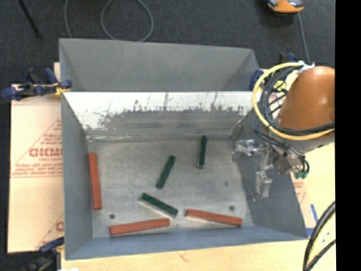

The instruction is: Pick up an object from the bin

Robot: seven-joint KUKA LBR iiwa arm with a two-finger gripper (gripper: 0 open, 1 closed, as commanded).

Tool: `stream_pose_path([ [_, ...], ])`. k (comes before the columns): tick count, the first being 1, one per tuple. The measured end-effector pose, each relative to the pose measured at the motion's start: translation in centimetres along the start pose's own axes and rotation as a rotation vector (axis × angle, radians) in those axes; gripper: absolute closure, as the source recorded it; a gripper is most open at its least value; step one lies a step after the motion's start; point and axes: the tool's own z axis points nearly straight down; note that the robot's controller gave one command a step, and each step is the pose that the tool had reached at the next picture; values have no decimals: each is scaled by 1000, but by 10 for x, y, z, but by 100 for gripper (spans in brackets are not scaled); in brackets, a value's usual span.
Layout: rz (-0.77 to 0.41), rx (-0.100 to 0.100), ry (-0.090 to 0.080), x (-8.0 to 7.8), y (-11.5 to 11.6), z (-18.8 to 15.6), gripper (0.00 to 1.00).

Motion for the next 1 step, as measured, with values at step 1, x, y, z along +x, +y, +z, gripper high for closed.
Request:
stream_pose_path([
  [1,-255,7,-19,41,5,127,0],
])
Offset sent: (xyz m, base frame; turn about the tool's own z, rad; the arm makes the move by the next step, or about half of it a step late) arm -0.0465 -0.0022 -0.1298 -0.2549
